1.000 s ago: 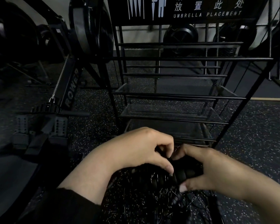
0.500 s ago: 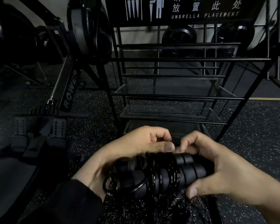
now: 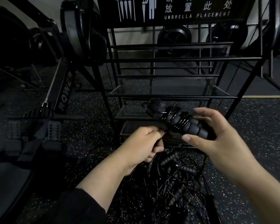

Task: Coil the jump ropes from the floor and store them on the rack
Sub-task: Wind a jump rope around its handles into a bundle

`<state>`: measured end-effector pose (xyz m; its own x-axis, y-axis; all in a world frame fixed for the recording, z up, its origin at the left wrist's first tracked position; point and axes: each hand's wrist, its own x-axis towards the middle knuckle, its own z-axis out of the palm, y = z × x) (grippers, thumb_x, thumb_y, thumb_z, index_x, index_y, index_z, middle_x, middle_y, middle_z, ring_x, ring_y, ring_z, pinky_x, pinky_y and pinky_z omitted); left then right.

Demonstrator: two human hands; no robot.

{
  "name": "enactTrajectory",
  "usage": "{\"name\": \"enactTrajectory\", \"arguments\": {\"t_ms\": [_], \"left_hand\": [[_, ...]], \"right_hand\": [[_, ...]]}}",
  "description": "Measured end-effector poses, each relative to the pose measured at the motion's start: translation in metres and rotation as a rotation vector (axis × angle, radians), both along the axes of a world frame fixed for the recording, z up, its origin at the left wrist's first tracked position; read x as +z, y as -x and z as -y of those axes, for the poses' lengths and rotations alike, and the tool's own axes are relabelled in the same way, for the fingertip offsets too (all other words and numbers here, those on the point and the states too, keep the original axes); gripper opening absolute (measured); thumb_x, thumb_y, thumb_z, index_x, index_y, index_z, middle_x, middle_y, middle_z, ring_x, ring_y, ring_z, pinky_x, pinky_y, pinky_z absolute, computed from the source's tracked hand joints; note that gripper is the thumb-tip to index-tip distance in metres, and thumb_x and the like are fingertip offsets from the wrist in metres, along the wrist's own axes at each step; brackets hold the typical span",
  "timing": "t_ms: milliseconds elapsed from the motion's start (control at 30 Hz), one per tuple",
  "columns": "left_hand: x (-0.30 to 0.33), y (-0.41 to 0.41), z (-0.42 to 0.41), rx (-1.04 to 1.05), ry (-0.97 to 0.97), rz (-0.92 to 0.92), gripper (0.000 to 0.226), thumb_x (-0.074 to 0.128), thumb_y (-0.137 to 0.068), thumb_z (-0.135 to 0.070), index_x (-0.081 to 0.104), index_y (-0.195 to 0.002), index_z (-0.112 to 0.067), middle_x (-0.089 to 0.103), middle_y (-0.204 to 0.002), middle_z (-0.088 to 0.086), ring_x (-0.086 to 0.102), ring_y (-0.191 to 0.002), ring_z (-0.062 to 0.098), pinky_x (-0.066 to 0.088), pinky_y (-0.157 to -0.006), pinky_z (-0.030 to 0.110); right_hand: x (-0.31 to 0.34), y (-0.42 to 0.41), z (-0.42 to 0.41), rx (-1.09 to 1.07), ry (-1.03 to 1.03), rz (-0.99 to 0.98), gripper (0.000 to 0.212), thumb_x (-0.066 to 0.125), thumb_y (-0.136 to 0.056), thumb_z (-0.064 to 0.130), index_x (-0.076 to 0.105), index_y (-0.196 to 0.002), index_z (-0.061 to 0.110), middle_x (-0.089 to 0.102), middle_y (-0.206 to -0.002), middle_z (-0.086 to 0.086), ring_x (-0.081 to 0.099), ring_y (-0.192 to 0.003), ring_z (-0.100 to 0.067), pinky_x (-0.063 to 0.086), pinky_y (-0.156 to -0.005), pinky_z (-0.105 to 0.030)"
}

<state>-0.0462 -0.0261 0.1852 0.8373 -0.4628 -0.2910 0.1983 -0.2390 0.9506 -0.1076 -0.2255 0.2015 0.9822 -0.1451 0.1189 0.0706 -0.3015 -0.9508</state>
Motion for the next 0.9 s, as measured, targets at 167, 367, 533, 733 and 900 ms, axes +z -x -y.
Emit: {"name": "enactTrajectory", "arguments": {"t_ms": [167, 367, 533, 733, 900], "left_hand": [[0.001, 0.001, 0.002, 0.017, 0.055, -0.043, 0.026, 0.046, -0.102, -0.012, 0.046, -0.077, -0.018, 0.043, -0.066, -0.003, 0.023, -0.050, 0.009, 0.015, -0.045, 0.023], [0.000, 0.005, 0.001, 0.002, 0.187, -0.028, 0.020, 0.066, -0.098, -0.026, 0.063, -0.077, -0.027, 0.041, -0.066, -0.009, 0.024, -0.051, 0.006, 0.015, -0.051, 0.026], [-0.005, 0.008, 0.003, 0.081, 0.168, 0.017, 0.014, 0.071, -0.093, -0.036, 0.074, -0.087, -0.024, 0.037, -0.059, -0.012, 0.023, -0.049, 0.007, 0.022, -0.042, 0.020], [-0.008, 0.004, -0.001, 0.083, 0.152, -0.026, 0.038, 0.068, -0.094, -0.041, 0.067, -0.118, -0.012, 0.042, -0.056, -0.016, 0.027, -0.048, 0.004, 0.024, -0.044, 0.019], [-0.011, 0.005, 0.003, 0.060, 0.092, -0.008, 0.070, 0.071, -0.084, -0.054, 0.055, -0.136, -0.009, 0.036, -0.056, -0.013, 0.031, -0.049, 0.003, 0.030, -0.046, 0.019]], "right_hand": [[-0.005, -0.003, -0.005, -0.054, 0.288, -0.054, 0.076, 0.081, -0.078, 0.040, 0.042, -0.141, 0.054, 0.046, -0.114, 0.045, 0.052, -0.091, 0.024, 0.038, -0.074, 0.000], [-0.020, -0.005, -0.018, -0.083, 0.362, -0.057, 0.068, 0.085, -0.081, 0.027, 0.036, -0.118, 0.056, 0.053, -0.112, 0.029, 0.051, -0.101, 0.014, 0.041, -0.077, -0.013], [-0.019, -0.003, -0.024, -0.025, 0.409, -0.123, 0.071, 0.085, -0.079, 0.039, 0.033, -0.127, 0.048, 0.054, -0.114, 0.023, 0.058, -0.093, 0.010, 0.044, -0.066, -0.012], [-0.016, -0.004, -0.012, 0.079, 0.082, -0.178, 0.067, 0.073, -0.066, 0.064, 0.050, -0.127, 0.046, 0.072, -0.104, 0.022, 0.070, -0.100, -0.001, 0.056, -0.094, -0.038], [-0.012, -0.003, -0.017, 0.164, 0.025, -0.232, 0.044, 0.078, -0.084, 0.032, 0.061, -0.124, 0.038, 0.076, -0.108, 0.019, 0.071, -0.101, 0.000, 0.053, -0.101, -0.036]]}}
